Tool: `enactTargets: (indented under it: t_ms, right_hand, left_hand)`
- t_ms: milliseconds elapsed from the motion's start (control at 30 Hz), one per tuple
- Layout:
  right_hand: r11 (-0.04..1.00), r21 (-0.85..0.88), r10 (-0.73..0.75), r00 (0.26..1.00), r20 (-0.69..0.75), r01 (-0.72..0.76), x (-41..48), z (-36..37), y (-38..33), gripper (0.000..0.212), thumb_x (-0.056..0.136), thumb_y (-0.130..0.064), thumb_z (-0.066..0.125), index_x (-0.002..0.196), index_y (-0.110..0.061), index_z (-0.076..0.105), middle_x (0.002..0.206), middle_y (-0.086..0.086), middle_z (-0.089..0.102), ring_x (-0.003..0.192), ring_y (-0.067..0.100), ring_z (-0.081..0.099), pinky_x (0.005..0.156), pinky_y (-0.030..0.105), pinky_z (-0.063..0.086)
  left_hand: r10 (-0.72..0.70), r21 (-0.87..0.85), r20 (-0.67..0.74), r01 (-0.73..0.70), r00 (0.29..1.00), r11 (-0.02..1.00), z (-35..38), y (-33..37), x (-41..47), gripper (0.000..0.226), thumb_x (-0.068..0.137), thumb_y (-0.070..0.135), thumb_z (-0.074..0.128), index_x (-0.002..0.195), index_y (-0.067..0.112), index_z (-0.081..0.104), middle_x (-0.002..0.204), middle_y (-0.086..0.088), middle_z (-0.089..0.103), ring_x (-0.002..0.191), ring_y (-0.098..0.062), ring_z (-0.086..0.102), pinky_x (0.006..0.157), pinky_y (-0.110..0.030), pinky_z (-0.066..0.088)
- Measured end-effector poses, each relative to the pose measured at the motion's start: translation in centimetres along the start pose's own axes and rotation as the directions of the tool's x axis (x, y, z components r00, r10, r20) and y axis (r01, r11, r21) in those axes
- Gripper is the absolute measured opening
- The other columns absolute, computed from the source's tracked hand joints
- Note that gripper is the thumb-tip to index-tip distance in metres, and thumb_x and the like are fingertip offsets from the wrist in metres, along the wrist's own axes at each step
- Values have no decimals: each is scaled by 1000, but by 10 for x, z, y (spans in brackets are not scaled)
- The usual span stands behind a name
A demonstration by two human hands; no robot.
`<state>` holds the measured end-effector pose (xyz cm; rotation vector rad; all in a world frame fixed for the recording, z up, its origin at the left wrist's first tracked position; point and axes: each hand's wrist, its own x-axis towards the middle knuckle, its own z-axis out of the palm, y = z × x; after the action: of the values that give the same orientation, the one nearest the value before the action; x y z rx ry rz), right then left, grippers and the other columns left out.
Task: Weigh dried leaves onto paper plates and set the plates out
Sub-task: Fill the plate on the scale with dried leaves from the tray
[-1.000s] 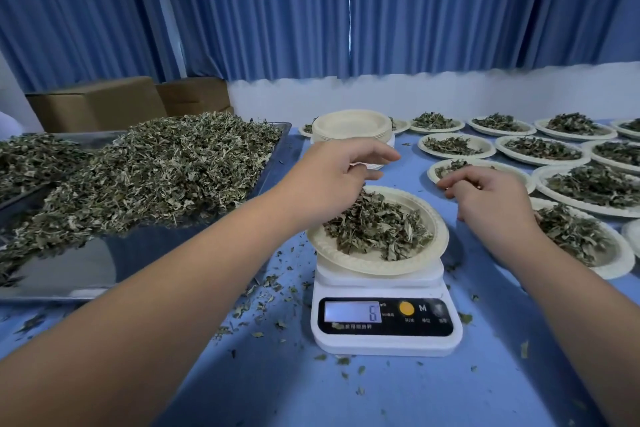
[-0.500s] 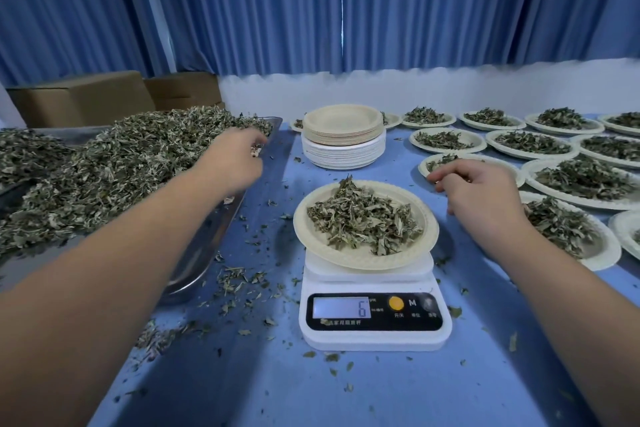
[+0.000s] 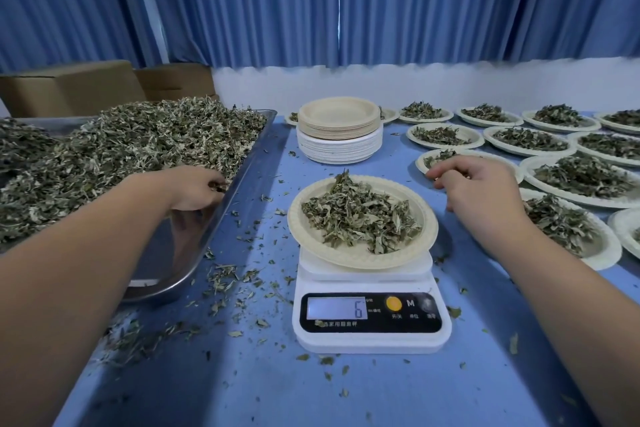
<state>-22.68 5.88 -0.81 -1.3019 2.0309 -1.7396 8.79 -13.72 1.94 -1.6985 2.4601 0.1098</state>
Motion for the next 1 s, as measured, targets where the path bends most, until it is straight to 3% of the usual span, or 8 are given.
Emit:
enactTargets:
  t_ms: [100,233,333,400,500,700,900,1000]
  right_hand:
    - [1000,-1,11,1000,-14,-11,0,-1,-1,34,83,-7,48,68,-29,69,74,6,69,50,19,46,47,25,37]
    - [1000,21,15,1000,-23,-15,0,-1,-2,34,83,-7,47,69,-28,70,74,12,68,44,16,41,45,24,33]
    - [999,26,24,1000,-17,-24,0,-2,-3,35,83,-7,48,68,-28,70,67,5,67,40,11,39,40,21,32]
    - [1000,18,17,1000,-15,-17,-1,-2,-4,36,83,-6,48,67,-29,70,64,-2,66,39,9,38,38,19,31]
    - [1000,24,8,1000,-11,-8,-3,-2,-7,36,84,-5,47,67,-29,69,62,-10,66,38,6,38,36,16,32]
    - [1000,21,-1,1000,-17,1,-6,-3,-12,36,85,-4,48,68,-30,68,62,-12,65,39,9,39,35,15,31]
    - [999,33,-6,1000,-16,7,-8,-4,-14,36,84,-3,49,69,-29,68,56,-10,64,38,9,38,37,16,32]
    - [999,35,0,1000,-12,1,-10,-5,-15,34,85,-4,49,71,-28,69,54,-12,64,35,6,36,35,16,31]
  left_hand:
    - [-1,55,-128,8,992,998,-4,2,2,40,97,26,52,135,16,51,120,-12,56,92,-26,56,84,-33,49]
    - [50,59,-81,-46,995,997,-2,6,5,57,95,18,50,149,22,32,151,-12,31,130,-30,42,102,-37,41]
    - [101,-33,15,-101,995,994,-1,13,-3,42,96,7,44,137,17,51,128,-9,58,98,-23,55,77,-28,41]
    - [106,43,-34,-104,994,994,-3,18,-9,29,97,8,44,120,14,61,110,-8,65,84,-20,52,71,-26,38]
    - [82,154,-105,-65,991,986,-3,26,-15,22,97,2,39,101,10,60,113,-11,65,89,-24,55,73,-27,41]
    - [29,260,-89,-5,996,965,2,27,-23,20,90,-6,47,97,4,62,95,-8,66,87,-25,62,77,-32,53]
    - [74,56,-132,-68,988,996,1,18,-36,27,84,-10,45,81,12,60,83,-5,62,79,-22,56,67,-28,46]
    - [75,-246,51,-60,996,967,-11,7,-44,20,89,-5,52,78,8,62,76,-5,64,68,-19,61,59,-25,49]
